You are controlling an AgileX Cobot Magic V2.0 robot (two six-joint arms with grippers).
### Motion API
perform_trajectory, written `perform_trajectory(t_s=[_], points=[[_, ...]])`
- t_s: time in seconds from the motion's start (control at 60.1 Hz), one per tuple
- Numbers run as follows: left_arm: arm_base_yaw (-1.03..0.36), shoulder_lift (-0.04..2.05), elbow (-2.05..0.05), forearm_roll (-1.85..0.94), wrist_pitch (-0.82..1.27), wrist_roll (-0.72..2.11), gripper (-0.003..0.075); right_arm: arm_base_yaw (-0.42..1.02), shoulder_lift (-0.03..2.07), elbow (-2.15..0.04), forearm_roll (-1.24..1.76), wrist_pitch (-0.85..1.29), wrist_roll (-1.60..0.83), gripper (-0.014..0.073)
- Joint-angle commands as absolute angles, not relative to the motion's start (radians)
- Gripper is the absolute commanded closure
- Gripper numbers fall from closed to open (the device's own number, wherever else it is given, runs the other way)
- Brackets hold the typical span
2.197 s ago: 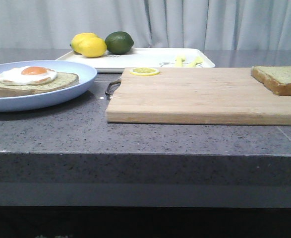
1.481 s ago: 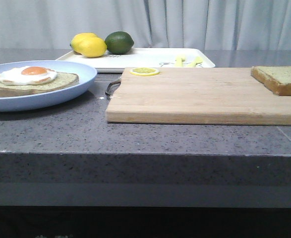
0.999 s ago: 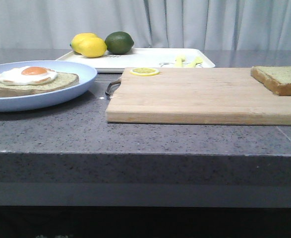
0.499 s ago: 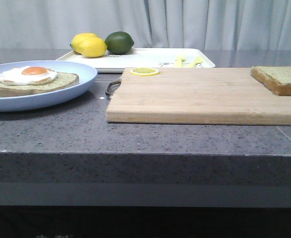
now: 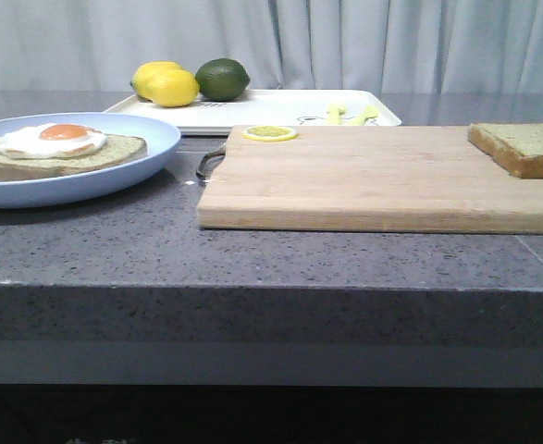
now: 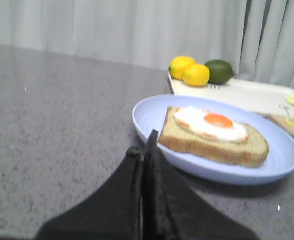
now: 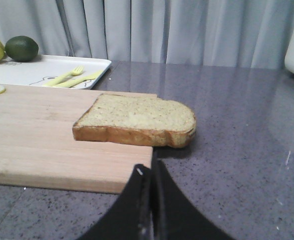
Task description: Place bread and move sandwich to tray
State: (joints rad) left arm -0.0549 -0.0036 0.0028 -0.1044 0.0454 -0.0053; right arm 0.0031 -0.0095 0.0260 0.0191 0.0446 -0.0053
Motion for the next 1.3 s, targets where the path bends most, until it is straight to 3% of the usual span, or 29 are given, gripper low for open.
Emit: perform_trajectory(t_s=[0.0,0.116,0.283,0.483,0.632,0.815,0.949,1.015,1.065,1.182,1.232,1.281], points=[[-0.054,-0.027,0.014,-0.106,-0.202,-0.010,0.0739,0.005,-0.031,0.002,0.008,-0.082,-0.013,0.0662],[-0.054,-0.027,-0.038,-0.139,-0.332,-0.010,0.0739,0.003,-0.028,-0.089,0.000,-0.040,-0.013,0.0662],[-0.054,0.051,-0.212,-0.150,-0.198,-0.010,0.0739,0.003,0.059,-0.285,0.000,0.064,-0.013,0.0659],[-0.054,0.366,-0.501,-0.111,0.021,-0.010,0.0739,0.003,0.329,-0.543,0.009,0.187,-0.013,0.0652],[-0.054,0.594,-0.641,-0.111,0.030,-0.010,0.0739,0.003,0.479,-0.662,0.039,0.249,-0.013,0.0652],[-0.055,0.676,-0.678,-0.127,0.021,-0.010,0.0739,0.003,0.505,-0.681,0.044,0.249,-0.013,0.0648],[-0.055,0.678,-0.678,-0.130,0.023,-0.010,0.0720,0.003,0.505,-0.681,0.044,0.251,-0.013,0.0540],[-0.055,0.678,-0.678,-0.130,0.021,-0.010,0.0638,0.003,0.505,-0.681,0.044,0.251,-0.013,0.0412],[-0.055,0.678,-0.678,-0.130,0.021,-0.010,0.0535,0.003,0.505,-0.681,0.044,0.251,-0.013,0.0307],[-0.055,0.678,-0.678,-0.130,0.021,-0.010,0.0147,0.003,0.505,-0.681,0.044,0.251,-0.013,0.0070],[-0.055,0.678,-0.678,-0.130,0.021,-0.010,0.0027,0.003,0.505,-0.681,0.044,0.251,-0.013,-0.0013],[-0.055,0.678,-0.676,-0.130,0.021,-0.010,0.0027,0.003,0.505,-0.681,0.048,0.251,-0.013,-0.0057]])
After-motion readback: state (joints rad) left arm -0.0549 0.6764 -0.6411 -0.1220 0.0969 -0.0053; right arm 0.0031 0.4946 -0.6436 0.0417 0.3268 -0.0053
